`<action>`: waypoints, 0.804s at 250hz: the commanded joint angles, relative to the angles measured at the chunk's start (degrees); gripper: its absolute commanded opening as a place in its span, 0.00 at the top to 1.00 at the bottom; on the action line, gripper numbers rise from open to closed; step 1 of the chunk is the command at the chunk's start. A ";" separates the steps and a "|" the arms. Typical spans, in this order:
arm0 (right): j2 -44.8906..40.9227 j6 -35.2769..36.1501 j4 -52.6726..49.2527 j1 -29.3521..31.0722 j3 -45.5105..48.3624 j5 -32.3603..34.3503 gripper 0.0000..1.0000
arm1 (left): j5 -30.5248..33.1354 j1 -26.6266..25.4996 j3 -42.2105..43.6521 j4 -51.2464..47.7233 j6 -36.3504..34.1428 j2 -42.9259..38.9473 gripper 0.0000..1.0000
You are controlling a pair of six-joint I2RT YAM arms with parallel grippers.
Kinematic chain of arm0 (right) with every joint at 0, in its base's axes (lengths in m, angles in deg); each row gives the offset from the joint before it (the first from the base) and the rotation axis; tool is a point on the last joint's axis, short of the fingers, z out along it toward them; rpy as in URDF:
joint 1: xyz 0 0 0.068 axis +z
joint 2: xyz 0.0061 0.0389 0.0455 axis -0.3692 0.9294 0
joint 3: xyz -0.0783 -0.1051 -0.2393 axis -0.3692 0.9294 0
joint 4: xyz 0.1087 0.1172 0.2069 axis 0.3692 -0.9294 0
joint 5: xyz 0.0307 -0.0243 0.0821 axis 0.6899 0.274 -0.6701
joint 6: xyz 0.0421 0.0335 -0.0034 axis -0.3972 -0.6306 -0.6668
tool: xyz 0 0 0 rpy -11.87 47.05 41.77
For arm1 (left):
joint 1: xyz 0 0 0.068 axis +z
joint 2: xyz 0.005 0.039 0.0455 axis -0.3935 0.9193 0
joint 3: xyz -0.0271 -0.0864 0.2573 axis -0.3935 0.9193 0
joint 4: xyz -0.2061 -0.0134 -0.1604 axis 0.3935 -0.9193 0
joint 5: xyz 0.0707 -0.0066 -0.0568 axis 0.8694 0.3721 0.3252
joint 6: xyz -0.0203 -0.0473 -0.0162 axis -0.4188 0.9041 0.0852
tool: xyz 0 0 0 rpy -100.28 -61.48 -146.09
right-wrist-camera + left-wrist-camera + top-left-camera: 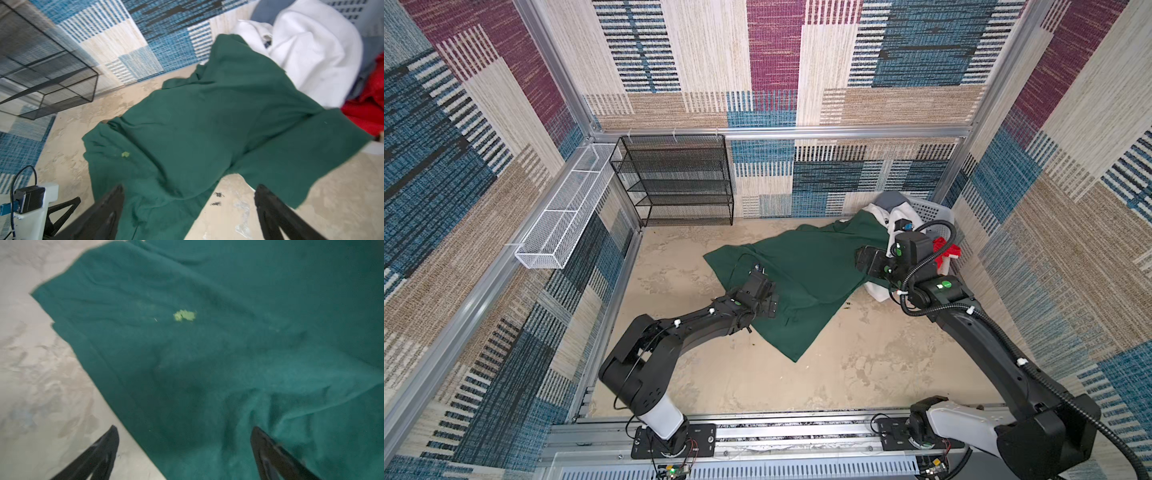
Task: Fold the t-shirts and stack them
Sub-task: 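Drag the green t-shirt toward the robot with left gripper while right gripper releases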
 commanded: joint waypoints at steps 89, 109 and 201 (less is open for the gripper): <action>-10.21 -5.02 3.89 -1.11 7.87 -7.00 0.01 | -5.82 0.08 -7.64 -6.54 -0.11 13.28 0.27; -10.06 -4.38 3.75 -1.12 7.85 -6.79 0.02 | -5.71 0.28 -8.04 -7.11 -0.39 12.92 0.56; -10.64 -5.11 6.97 -1.11 7.33 -12.13 0.02 | -5.28 1.13 -24.50 -14.07 -6.33 -5.10 1.00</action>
